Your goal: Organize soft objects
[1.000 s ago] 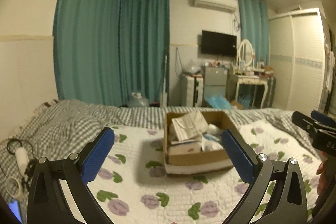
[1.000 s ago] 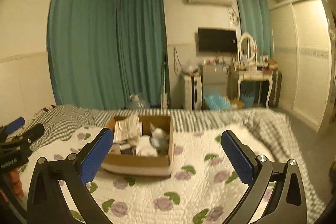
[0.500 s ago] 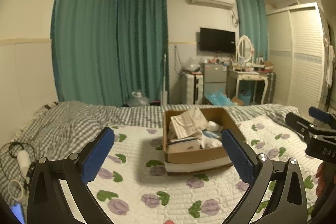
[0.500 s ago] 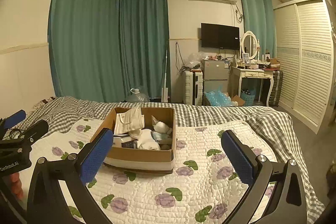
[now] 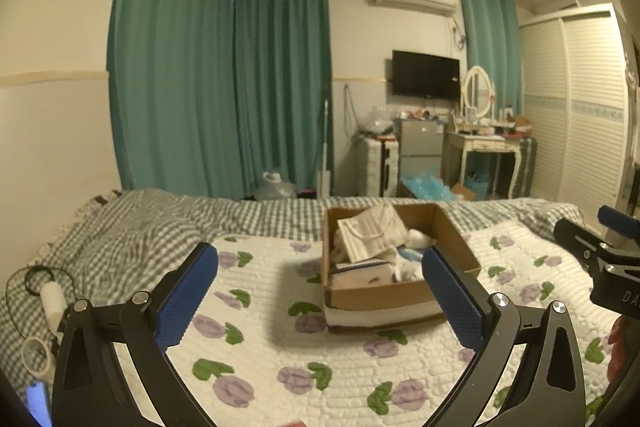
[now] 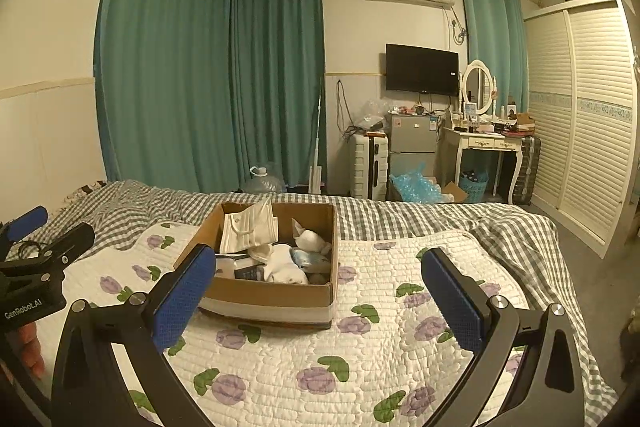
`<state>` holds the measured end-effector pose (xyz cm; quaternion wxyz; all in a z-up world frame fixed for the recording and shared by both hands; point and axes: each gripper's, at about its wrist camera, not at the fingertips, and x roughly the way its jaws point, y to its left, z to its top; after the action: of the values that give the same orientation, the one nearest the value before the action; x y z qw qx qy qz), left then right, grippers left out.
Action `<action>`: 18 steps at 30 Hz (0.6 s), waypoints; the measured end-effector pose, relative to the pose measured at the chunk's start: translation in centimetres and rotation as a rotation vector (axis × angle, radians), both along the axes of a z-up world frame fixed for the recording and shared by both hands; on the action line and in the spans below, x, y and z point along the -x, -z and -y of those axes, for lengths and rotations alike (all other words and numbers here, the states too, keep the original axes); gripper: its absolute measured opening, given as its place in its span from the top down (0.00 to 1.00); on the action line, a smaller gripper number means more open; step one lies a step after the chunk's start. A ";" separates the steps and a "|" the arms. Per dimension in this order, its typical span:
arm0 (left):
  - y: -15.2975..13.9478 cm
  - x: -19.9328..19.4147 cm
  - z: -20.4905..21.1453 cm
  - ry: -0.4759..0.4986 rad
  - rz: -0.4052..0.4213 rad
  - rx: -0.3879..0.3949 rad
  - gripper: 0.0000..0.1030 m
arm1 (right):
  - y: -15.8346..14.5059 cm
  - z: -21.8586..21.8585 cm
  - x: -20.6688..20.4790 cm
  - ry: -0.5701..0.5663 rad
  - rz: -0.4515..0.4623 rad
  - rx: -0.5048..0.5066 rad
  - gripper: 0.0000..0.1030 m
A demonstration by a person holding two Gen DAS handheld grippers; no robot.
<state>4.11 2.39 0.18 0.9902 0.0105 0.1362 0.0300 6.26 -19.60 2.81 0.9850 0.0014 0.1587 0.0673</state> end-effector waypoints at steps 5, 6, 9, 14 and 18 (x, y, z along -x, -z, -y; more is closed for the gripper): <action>0.1 -0.1 0.3 0.008 -0.009 -0.007 0.00 | 0.0 -0.2 0.0 -0.003 0.000 0.002 0.00; 0.1 -0.1 0.3 0.011 -0.010 -0.007 0.00 | 0.1 -0.2 0.0 -0.003 -0.001 0.004 0.00; 0.1 -0.1 0.3 0.011 -0.009 -0.008 0.00 | 0.1 -0.2 0.0 -0.002 -0.002 0.000 0.00; 0.1 0.1 0.2 0.008 -0.005 -0.003 0.00 | 0.2 0.0 0.0 0.002 -0.003 -0.004 0.00; 0.1 0.1 0.2 0.008 -0.005 -0.003 0.00 | 0.2 0.0 0.0 0.002 -0.007 -0.002 0.00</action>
<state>4.02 2.18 0.08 0.9899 0.0128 0.1384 0.0264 6.24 -19.61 2.57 0.9845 0.0026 0.1619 0.0666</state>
